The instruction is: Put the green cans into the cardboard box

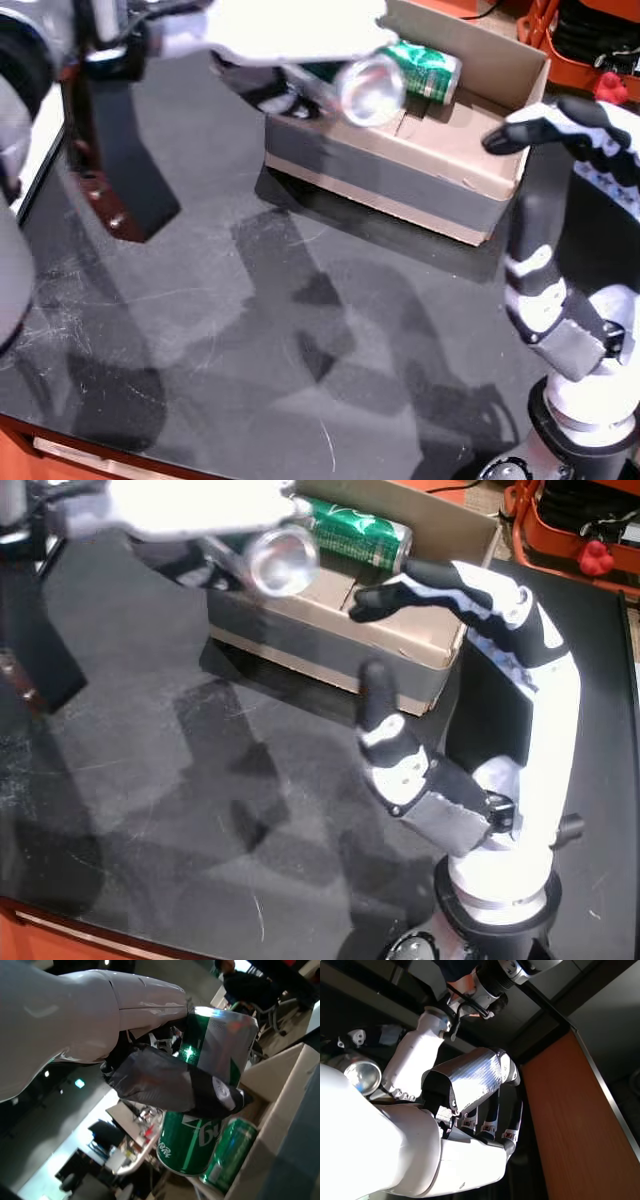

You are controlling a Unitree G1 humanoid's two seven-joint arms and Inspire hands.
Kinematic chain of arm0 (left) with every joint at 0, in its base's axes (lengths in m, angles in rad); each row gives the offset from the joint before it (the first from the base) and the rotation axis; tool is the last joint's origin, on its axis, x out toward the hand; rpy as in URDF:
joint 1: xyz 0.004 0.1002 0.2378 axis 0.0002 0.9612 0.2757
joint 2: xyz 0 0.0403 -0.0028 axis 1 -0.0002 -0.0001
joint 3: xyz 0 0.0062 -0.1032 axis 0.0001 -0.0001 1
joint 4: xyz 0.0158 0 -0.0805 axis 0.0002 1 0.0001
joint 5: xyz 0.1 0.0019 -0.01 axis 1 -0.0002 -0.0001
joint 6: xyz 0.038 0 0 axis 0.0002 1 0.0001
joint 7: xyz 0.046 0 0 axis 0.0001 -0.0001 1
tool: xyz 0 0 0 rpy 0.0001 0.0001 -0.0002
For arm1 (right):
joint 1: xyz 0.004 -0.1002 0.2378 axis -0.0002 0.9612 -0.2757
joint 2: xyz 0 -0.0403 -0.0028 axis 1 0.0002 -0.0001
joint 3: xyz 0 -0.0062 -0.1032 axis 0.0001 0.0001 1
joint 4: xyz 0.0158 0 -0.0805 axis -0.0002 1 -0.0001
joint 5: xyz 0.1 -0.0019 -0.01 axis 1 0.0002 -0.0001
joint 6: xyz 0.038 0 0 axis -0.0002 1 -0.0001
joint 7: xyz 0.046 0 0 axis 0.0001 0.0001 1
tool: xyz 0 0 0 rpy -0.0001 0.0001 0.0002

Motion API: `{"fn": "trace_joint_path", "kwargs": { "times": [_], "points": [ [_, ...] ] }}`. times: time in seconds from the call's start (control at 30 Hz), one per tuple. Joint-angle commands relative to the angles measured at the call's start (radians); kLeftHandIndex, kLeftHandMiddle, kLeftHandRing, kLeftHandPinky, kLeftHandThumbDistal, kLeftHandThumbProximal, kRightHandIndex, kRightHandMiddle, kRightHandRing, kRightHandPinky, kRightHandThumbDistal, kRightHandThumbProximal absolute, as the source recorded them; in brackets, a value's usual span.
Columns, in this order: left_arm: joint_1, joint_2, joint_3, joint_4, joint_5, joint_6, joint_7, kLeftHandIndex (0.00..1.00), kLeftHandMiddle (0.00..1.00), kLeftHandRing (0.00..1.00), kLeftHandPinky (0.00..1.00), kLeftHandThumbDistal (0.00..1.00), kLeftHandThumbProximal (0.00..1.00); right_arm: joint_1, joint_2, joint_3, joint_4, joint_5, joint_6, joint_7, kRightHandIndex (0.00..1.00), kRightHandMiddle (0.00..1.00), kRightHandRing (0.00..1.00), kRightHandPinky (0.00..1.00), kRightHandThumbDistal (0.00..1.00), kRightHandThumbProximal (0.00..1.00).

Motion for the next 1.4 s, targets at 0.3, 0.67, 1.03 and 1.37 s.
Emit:
{"fn": "trace_joint_path", "kwargs": {
  "times": [0.3,0.67,1.03,1.37],
  "points": [
    [-0.027,-0.091,0.055,0.013,-0.051,0.067,-0.048,0.00,0.00,0.13,0.28,0.00,0.40,0.037,-0.003,0.076,-0.007,-0.090,-0.103,-0.091,0.45,0.49,0.58,0.73,0.27,0.89],
    [0.006,-0.134,0.166,0.018,-0.163,0.090,-0.210,0.00,0.00,0.21,0.31,0.00,0.47,0.057,0.061,-0.080,-0.047,-0.340,-0.103,-0.176,0.38,0.44,0.52,0.65,0.01,0.33],
    [0.012,-0.152,0.223,0.017,-0.222,0.167,-0.394,0.00,0.05,0.32,0.26,0.00,0.36,0.069,-0.145,0.210,-0.062,-0.271,-0.003,-0.296,0.49,0.55,0.57,0.58,0.05,0.00],
    [-0.001,-0.138,0.175,0.017,-0.172,0.194,-0.299,0.00,0.00,0.24,0.19,0.08,0.50,-0.005,-0.267,0.389,0.032,-0.126,-0.103,-0.296,0.50,0.58,0.61,0.64,0.10,0.02]
  ]
}}
